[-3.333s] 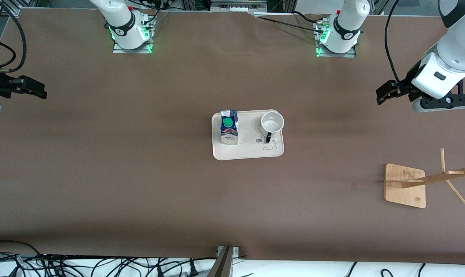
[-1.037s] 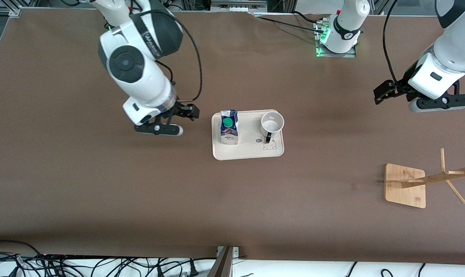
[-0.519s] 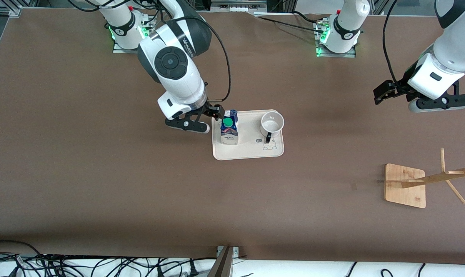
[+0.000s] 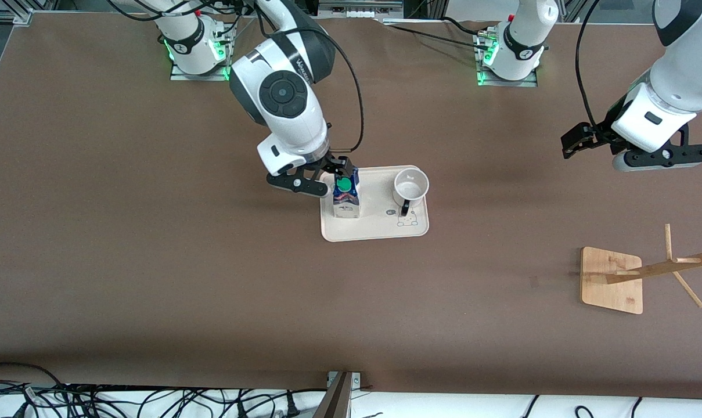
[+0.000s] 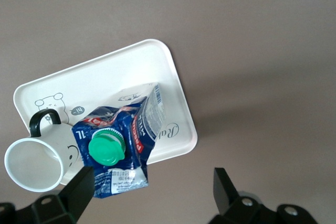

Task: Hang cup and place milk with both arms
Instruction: 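Lower the right gripper over the blue milk carton and align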

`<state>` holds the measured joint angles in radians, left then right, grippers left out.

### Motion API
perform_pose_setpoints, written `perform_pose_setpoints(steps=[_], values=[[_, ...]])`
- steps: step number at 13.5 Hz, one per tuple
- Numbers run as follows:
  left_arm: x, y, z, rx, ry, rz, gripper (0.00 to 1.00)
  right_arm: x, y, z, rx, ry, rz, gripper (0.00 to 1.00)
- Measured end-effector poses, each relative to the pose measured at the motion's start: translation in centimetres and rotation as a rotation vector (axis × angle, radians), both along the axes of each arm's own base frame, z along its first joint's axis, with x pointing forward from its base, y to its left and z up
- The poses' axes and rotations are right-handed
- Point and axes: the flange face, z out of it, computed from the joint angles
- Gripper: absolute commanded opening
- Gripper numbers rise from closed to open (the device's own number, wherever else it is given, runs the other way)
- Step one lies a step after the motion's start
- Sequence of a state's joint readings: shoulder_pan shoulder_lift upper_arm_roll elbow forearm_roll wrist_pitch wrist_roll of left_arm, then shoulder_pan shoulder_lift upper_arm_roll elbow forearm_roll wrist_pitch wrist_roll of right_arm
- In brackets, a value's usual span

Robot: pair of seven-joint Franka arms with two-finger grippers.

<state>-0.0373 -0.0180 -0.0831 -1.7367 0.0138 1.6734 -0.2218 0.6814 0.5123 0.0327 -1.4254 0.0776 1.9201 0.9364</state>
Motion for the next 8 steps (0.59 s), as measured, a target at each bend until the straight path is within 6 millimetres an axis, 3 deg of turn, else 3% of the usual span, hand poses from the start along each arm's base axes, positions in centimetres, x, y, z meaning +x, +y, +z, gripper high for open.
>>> perform_pose_setpoints(steps=[8], values=[[0.5,1.0,0.4,-0.028,-0.037,0.029,1.0,-3.3,4.2,-0.6,-0.02,-0.031,0.074,1.0]])
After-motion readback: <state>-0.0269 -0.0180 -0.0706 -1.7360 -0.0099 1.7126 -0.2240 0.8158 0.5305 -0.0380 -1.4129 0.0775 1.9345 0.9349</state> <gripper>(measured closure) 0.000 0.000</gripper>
